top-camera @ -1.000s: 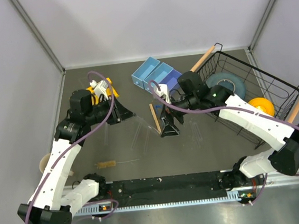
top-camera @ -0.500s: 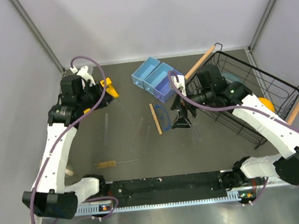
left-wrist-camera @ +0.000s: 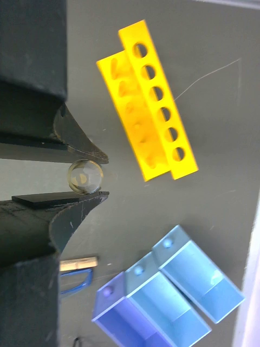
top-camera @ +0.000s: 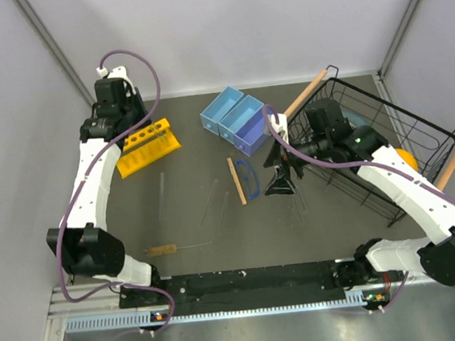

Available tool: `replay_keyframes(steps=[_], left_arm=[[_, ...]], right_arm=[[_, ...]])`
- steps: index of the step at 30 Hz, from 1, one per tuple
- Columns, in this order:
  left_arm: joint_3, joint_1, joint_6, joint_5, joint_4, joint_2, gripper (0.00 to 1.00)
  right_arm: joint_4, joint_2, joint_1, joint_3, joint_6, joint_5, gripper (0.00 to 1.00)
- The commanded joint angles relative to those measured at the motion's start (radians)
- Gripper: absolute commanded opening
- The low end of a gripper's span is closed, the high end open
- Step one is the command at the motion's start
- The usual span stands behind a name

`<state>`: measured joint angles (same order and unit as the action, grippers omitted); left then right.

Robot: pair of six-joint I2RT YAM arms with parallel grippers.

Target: Organize the chemistry lab equipment

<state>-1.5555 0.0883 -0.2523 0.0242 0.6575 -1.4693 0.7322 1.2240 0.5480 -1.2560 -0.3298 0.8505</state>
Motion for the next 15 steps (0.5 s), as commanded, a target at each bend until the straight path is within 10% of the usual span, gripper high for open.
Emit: replay_keyframes(steps=[1,15], left_arm=[[-0.103,-0.010,0.039,0.068,-0.093,-0.090,0.13],[-0.219,-0.019,0.067,0.071,-0.073,-0.258,0.13]], right_arm=[[-0.036,-0.035,-0.010,0.006,-0.003,0.036,0.99],[-0.048,-0.037,-0.025,0.013,0.011,0.045,0.99]])
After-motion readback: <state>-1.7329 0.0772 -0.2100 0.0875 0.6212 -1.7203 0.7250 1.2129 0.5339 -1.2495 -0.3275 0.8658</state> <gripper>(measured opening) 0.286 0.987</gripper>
